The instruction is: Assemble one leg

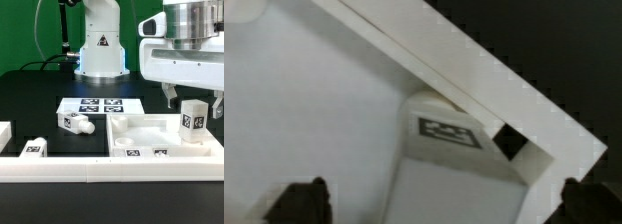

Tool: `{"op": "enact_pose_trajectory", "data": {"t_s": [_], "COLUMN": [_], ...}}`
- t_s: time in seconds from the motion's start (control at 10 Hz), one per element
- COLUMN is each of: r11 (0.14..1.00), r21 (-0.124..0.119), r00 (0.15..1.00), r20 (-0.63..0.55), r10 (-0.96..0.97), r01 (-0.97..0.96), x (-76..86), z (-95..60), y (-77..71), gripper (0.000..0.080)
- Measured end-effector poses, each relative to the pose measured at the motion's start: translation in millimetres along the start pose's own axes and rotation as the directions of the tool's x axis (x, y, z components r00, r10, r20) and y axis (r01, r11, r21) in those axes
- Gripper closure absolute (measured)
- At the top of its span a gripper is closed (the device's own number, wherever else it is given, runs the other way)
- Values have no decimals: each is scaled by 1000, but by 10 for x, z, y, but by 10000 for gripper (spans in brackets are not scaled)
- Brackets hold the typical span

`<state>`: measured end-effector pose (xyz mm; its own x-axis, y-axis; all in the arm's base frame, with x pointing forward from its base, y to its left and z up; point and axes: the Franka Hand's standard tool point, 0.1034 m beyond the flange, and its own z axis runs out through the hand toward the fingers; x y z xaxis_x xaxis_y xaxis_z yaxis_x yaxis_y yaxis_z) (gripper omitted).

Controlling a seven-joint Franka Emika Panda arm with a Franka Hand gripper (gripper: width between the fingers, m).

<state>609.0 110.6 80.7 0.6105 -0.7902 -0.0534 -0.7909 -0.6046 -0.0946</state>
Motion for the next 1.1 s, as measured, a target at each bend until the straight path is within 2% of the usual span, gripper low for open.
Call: {"op": "enact_pose_trajectory", "data": {"t_s": [0.3, 0.4, 0.5, 0.8, 1.0, 1.1], "r11": [955, 907, 844, 607, 463, 429], "r21": [-10, -31, -48, -71, -81, -85], "r00": [955, 907, 844, 608, 465, 431], "r20": [-7, -17, -21, -8, 9, 14], "r10": [-297, -422, -536, -794, -885, -902], "r01": [297, 421, 535, 791, 883, 900], "x": [-6, -14, -24, -24, -20, -16], "z": [13, 8, 0, -2, 23, 20], "y": [11, 1, -16, -45, -29, -27], "gripper": [151, 151, 151, 151, 151, 151]}}
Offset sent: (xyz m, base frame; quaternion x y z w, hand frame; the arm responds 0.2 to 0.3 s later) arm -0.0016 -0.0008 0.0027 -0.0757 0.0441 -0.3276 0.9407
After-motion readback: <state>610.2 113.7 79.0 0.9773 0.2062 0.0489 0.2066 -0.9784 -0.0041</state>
